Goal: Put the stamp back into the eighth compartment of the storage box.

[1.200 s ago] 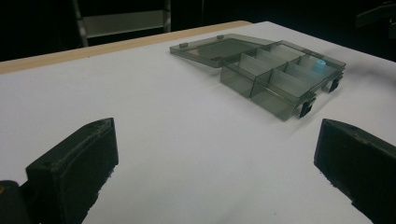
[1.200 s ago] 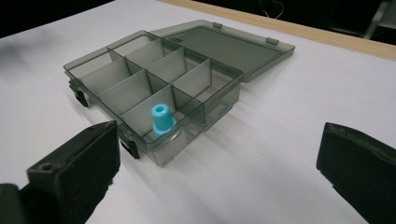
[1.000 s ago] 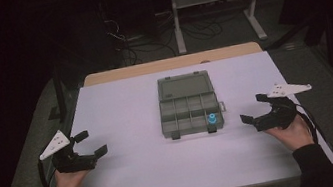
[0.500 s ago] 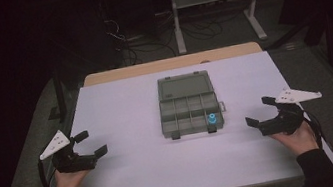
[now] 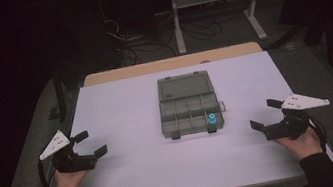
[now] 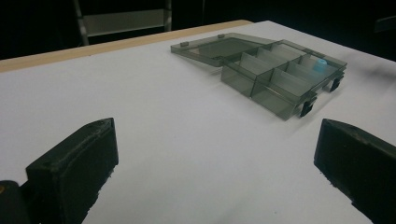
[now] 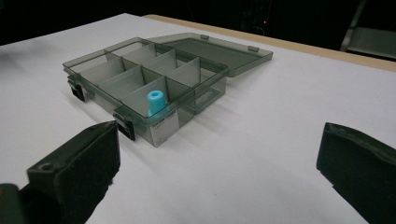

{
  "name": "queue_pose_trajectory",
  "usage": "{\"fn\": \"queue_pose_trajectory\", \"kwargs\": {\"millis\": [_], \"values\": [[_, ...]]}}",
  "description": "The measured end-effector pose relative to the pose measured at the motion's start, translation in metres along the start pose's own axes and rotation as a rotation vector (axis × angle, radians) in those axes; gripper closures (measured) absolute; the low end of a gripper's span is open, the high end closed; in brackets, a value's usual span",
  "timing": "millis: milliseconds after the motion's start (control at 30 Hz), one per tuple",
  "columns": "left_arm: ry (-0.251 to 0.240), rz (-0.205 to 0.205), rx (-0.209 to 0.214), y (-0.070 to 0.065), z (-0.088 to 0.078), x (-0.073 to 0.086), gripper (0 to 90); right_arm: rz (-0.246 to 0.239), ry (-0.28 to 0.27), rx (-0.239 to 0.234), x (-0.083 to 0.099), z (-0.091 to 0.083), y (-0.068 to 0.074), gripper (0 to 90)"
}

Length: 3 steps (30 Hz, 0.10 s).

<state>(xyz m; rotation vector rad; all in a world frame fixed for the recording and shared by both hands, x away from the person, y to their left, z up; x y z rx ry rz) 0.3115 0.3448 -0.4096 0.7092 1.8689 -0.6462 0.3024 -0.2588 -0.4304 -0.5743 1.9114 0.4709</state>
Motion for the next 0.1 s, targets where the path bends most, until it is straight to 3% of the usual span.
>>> {"fn": "queue_pose_trajectory", "kwargs": {"millis": [100], "values": [[0.0, 0.001, 0.001, 0.0, 0.0002, -0.0001, 0.0, -0.005, -0.001, 0.002, 0.0009, 0.0004, 0.0003, 0.0]]}}
Point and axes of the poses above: each handheld gripper's, and its own axes: z roughly forward along the jaws, x roughly out of its underside, y roughly to its left, the point moved 2 cm from there along z, roughly forward along the jaws, and after that the axes turned 3 degrees about x, right-handed, at the moved point
